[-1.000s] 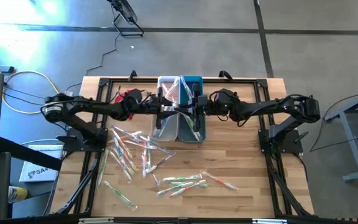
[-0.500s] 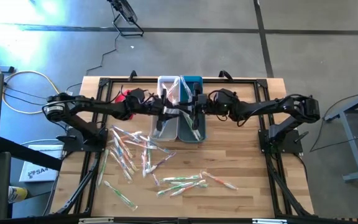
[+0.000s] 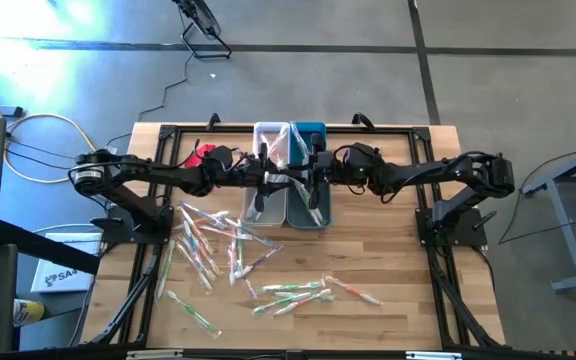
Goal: Pick & Place Toothbrushes
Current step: Put the orange toothbrush into the transparent bin
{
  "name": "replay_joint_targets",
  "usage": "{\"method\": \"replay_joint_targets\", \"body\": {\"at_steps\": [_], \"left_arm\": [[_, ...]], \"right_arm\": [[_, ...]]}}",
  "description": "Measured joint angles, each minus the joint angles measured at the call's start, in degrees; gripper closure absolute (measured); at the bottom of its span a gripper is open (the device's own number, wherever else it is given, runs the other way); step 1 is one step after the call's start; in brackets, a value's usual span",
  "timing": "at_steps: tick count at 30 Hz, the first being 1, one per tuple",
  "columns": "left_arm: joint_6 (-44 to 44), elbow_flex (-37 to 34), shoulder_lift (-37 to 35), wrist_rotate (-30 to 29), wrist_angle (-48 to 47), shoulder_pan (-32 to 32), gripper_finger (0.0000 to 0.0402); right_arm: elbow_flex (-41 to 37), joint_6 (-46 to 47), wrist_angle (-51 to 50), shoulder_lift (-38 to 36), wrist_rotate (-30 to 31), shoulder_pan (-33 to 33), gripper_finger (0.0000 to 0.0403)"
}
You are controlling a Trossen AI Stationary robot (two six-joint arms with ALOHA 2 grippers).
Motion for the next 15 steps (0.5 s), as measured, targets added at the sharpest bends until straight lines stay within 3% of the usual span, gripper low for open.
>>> {"method": "replay_joint_targets", "body": {"at_steps": [7,15], "left_arm": [[-0.02,0.62,0.0,-0.02,-0.41,0.02,0.0271],[-0.02,0.62,0.0,-0.14,-0.48,0.03,0.0339]], "right_arm": [[0.0,0.07,0.09,0.0,-0.04,0.0,0.039],[0.0,0.08,0.01,0.02,-0.17,0.0,0.039]]}}
